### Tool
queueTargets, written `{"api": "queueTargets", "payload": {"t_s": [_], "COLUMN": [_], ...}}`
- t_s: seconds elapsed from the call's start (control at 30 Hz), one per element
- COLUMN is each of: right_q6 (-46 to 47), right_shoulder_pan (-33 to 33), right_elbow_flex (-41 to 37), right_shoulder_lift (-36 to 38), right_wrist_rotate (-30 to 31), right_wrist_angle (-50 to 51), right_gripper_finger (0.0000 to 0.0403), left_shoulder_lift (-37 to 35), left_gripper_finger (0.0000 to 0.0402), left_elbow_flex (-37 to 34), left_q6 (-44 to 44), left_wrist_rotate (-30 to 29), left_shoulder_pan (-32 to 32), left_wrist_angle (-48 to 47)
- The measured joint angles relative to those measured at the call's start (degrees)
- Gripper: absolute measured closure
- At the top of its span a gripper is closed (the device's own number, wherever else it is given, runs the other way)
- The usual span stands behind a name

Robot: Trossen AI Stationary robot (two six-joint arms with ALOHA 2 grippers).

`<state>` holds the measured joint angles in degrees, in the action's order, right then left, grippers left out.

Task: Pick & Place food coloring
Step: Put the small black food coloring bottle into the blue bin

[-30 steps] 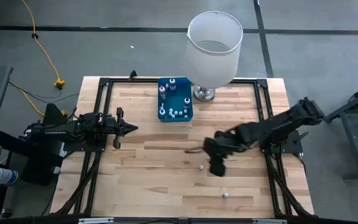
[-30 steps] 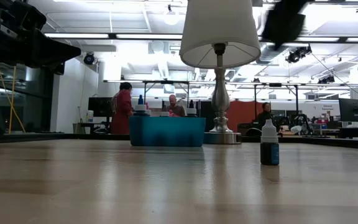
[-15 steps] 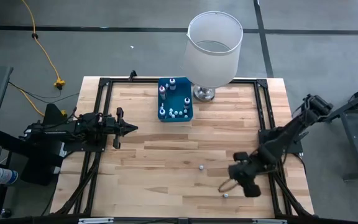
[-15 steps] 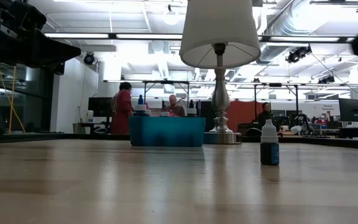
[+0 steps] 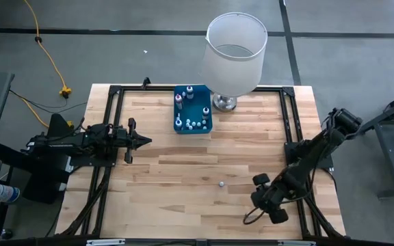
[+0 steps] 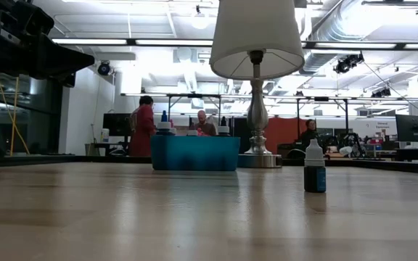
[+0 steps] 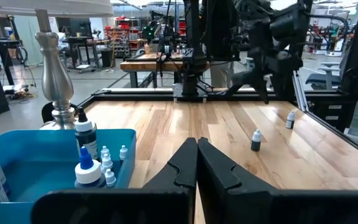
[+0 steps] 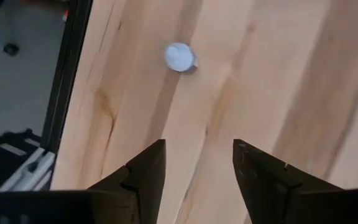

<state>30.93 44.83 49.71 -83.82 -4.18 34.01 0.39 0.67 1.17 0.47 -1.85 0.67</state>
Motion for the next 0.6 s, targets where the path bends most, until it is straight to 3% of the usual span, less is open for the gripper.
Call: {"api": "queueTargets", "payload": {"t_s": [0.23, 0.6], "right_q6": [-7.1, -16.4], "right_shoulder_pan": [0.23, 0.23], "right_elbow_flex": [0.02, 0.62], "right_shoulder_lift": [-5.17, -8.39], "right_wrist_rotate": [-1.2, 0.15], "right_wrist_angle": [-6.97, -12.87], "right_gripper_finger": [0.0204, 0.0203], "left_shoulder_lift": [0.02, 0.02], "left_gripper_finger": [0.0401, 0.0401], "left_elbow_flex": [0.0, 0.0], "left_q6": [0.0, -0.02], "left_wrist_rotate": [0.0, -0.02], "left_shoulder_pan": [0.0, 0.0], "left_wrist_angle": [0.0, 0.0]}}
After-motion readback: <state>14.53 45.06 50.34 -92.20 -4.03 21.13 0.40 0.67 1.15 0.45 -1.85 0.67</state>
